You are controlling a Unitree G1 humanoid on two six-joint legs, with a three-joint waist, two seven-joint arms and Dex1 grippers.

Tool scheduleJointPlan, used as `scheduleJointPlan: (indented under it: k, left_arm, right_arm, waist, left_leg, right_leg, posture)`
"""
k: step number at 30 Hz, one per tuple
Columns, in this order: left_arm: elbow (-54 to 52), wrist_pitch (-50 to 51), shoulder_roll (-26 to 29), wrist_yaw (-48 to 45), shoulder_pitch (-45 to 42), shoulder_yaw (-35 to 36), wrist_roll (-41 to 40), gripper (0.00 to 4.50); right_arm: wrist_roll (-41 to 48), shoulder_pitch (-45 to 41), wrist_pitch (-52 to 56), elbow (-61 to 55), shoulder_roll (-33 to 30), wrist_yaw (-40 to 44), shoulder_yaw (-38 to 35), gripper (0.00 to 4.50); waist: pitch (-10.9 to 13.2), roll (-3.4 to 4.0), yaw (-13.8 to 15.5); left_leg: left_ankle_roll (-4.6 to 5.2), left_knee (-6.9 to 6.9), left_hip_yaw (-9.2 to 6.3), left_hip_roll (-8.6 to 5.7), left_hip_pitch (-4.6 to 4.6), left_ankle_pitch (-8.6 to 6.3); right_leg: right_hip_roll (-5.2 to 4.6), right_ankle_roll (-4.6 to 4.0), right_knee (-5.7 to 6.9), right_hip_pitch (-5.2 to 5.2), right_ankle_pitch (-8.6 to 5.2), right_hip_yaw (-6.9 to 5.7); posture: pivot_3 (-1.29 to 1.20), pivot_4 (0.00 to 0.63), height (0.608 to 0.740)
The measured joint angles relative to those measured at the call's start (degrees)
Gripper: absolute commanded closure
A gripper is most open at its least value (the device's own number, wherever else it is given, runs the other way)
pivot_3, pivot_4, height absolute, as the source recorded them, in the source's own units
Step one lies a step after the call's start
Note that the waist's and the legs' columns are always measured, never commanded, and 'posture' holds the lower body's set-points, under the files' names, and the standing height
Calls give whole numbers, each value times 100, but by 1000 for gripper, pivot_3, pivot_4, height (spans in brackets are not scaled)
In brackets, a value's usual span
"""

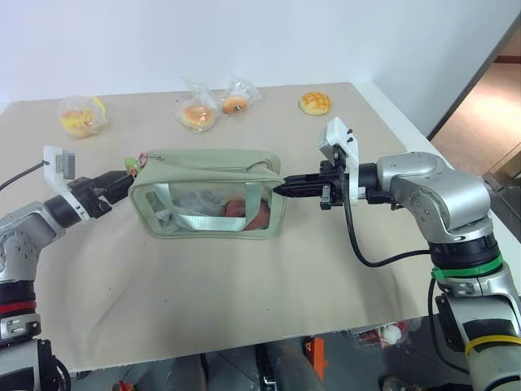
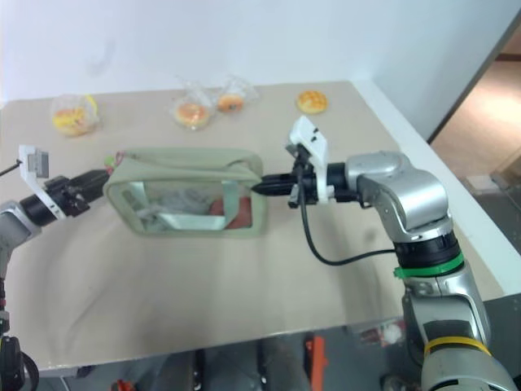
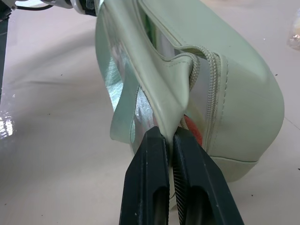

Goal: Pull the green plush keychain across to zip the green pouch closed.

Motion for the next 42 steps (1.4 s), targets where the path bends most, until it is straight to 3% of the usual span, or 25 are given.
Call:
scheduleJointPlan:
  k: [7, 17, 26, 33, 42]
  left_arm:
    - [65, 0, -74, -80, 1, 0, 12, 4190]
    - [80, -61, -89, 39, -130, 0, 110, 4190]
    - [39, -322, -52, 39, -872, -162, 353, 4190]
    - [-520, -567, 186, -624, -1947, -1068, 755, 4190]
    - [-813, -673, 290, -1617, -2493, -1798, 935, 4190]
  right_arm:
    - [21, 4, 7, -4, -8, -22, 0, 4500]
    - [51, 9, 16, -58, -21, -55, 0, 4500]
    - [49, 9, 15, -57, -27, -69, 0, 4500]
    - [51, 9, 14, -55, -22, -100, 1, 4500]
    - [58, 20, 20, -56, -17, -128, 1, 4500]
  waist:
    - [0, 0, 5]
    - [0, 0, 5]
    - [0, -1, 10]
    - [0, 0, 6]
    - [0, 0, 2]
  left_leg:
    - [0, 3, -1, 0, -1, 0]
    - [0, 8, -2, 0, -4, 0]
    - [0, 16, -4, -1, -8, 0]
    - [0, 24, -7, -4, -14, 0]
    - [0, 28, -13, -3, -12, 0]
  right_leg:
    - [0, 1, 0, 0, 1, -1]
    - [0, 3, 0, 1, 3, -1]
    - [0, 7, 0, 1, 6, -1]
    - [0, 11, 0, 1, 8, 1]
    - [8, 11, 1, 1, 10, 7]
  posture:
    - [0, 150, 740]
    - [0, 150, 740]
    - [0, 150, 740]
    - [0, 150, 740]
    - [0, 150, 740]
